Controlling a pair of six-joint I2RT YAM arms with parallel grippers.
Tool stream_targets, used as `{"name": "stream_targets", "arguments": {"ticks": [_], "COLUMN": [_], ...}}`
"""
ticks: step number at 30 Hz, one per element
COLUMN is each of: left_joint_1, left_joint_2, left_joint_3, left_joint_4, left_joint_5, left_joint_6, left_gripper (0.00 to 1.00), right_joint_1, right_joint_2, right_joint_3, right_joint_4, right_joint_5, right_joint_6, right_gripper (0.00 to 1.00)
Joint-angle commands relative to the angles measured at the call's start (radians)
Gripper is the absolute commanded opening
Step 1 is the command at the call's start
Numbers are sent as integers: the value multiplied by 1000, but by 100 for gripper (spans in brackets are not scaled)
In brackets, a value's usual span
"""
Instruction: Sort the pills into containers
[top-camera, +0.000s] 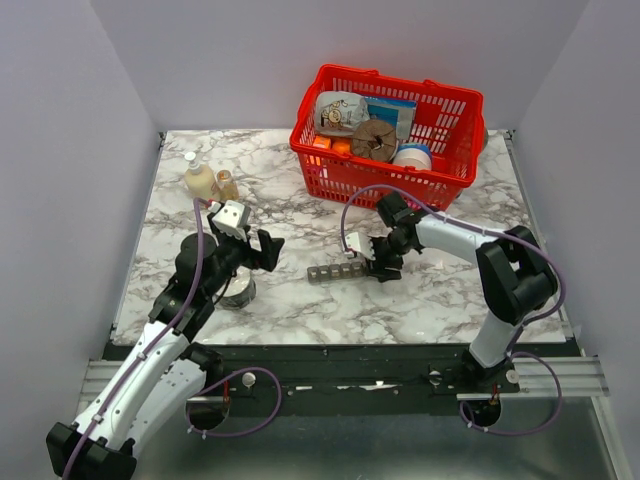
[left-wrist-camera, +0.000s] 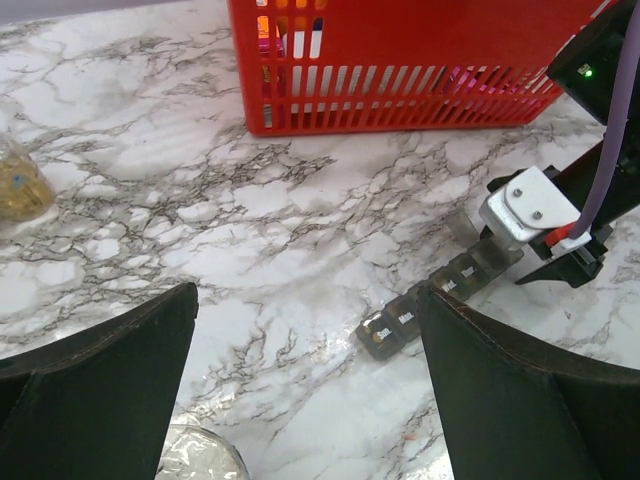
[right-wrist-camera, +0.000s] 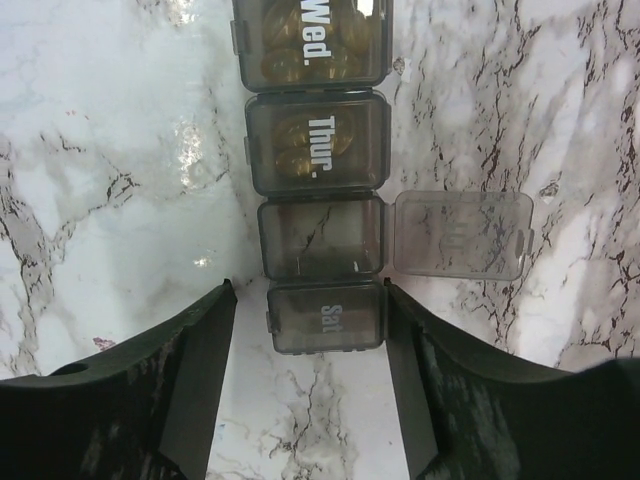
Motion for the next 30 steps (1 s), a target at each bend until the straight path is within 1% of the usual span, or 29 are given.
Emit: {"name": "stream_targets", "arguments": {"ticks": [1, 6, 10, 18, 21, 22, 24, 25, 28, 29, 30], "left_joint_1": [6, 6, 6, 6, 6, 6, 6, 6, 6, 6, 6], "left_joint_2": [-17, -23, -25, -34, -34, -37, -39, -40, -45, -49, -52], "left_joint_3": [2, -2, -4, -8, -8, -8, -7, -5, 2, 6, 12], "left_joint_4": [5, -4, 5, 16, 18, 18, 15, 12, 12, 8, 8], "left_joint_5": [13, 30, 59, 88, 98, 99, 105, 107, 115, 121, 137], "left_joint_6": [44, 52, 50, 55, 58, 58, 62, 62, 52, 47, 43], "left_gripper": [99, 99, 99, 99, 99, 99, 99, 99, 99, 99, 99], "right_joint_1": [-2, -2, 1, 24, 26, 27, 26, 24, 15, 10, 4], "right_joint_2": [-22, -54, -80, -112, -129, -143, -164, -176, -255, -308, -331], "right_joint_3": [-31, -68, -86, -134, -143, -140, -120, -115, -108, -106, -105], "right_joint_4": [4, 18, -14, -40, -22, -17, -22, -27, -36, -45, -53], "right_joint_5": [-5, -19, -65, -78, -49, -36, -3, 7, 27, 27, 25], "right_joint_6": [7, -11, -60, -91, -71, -45, -4, 24, 76, 90, 105], "right_gripper": [65, 57, 48, 48, 58, 66, 73, 81, 89, 90, 93]}}
